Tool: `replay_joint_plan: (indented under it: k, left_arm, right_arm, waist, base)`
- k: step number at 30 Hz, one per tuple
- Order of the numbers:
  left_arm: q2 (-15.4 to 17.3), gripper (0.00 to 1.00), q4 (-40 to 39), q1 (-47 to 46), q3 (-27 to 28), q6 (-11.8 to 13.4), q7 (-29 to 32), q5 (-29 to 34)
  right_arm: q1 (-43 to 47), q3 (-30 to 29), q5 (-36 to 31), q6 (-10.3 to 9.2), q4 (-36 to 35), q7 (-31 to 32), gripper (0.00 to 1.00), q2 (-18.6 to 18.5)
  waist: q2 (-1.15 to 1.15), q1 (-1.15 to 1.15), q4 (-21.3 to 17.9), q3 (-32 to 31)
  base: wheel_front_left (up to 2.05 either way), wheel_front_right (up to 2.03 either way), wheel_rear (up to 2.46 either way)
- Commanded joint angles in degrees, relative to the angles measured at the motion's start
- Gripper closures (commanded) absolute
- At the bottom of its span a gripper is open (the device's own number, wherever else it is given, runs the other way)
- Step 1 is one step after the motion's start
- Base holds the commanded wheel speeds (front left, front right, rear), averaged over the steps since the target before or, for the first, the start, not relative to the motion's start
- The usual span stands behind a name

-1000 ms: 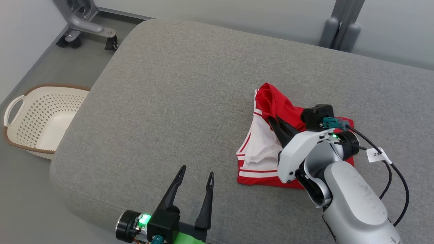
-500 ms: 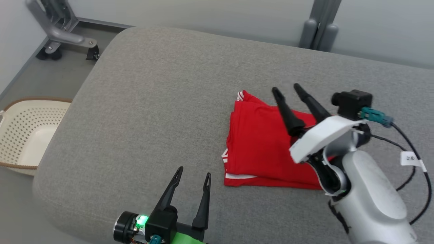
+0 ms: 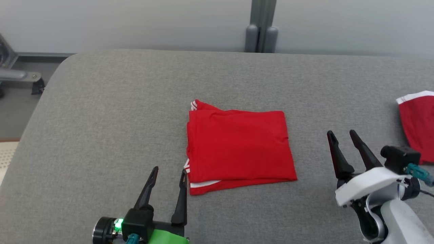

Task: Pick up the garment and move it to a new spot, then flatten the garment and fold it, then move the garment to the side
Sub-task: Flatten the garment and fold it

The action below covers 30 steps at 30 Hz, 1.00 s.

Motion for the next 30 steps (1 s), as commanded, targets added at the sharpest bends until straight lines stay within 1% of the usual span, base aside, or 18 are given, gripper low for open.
replay_joint_plan:
  k: [1, 4, 7, 10, 13, 18, 30]
  left_arm:
    - [0.13, 0.00, 0.27, 1.11, 0.80, -0.10, 0.00, -0.49]
    - [0.13, 0.00, 0.57, 1.77, 2.33, -0.33, 0.00, -1.17]
    - [0.12, 0.00, 0.89, 2.62, 3.47, -0.51, 0.00, -1.50]
    - [0.13, 0.00, 1.05, 3.45, 4.63, -0.90, 0.00, -1.42]
    - [0.13, 0.00, 1.22, 4.51, 5.63, -1.02, 0.00, -1.29]
    - [0.13, 0.00, 2.02, 6.37, 6.44, -1.11, 0.00, -1.42]
    - [0.12, 0.00, 4.43, 8.34, 7.73, -1.49, 0.00, -0.46]
  right_arm:
    - [1.67, 0.60, -0.66, 0.02, 0.51, -1.62, 0.00, -0.53]
    - [4.26, 2.37, -2.16, 0.02, 1.17, -5.36, 0.00, -1.66]
    - [6.47, 3.74, -3.74, 0.02, 1.87, -7.06, 0.00, -2.00]
    - [8.04, 4.18, -5.08, 0.02, 1.48, -7.70, 0.00, -1.46]
    - [9.58, 2.87, -6.93, 0.01, -1.30, -7.68, 0.00, -0.18]
    - [12.56, 1.92, -10.09, 0.02, -3.64, -7.71, 0.00, 1.47]
    - [15.37, 1.95, -12.33, 0.02, -2.87, -7.73, 0.00, 3.18]
  waist:
    - [0.00, 0.00, -4.33, -1.70]
    - [0.00, 0.00, -6.06, -2.77]
    - [0.00, 0.00, -7.28, -3.86]
    - [0.00, 0.00, -8.24, -4.82]
    - [0.00, 0.00, -9.01, -5.89]
    - [0.00, 0.00, -9.33, -7.89]
    - [0.00, 0.00, -8.68, -11.00]
  base:
    - [0.00, 0.00, 0.00]
    - [0.00, 0.00, 0.00]
    - [0.00, 0.00, 0.00]
    - [0.00, 0.00, 0.00]
    - [0.00, 0.00, 0.00]
    - [0.00, 0.00, 0.00]
    - [0.00, 0.00, 0.00]
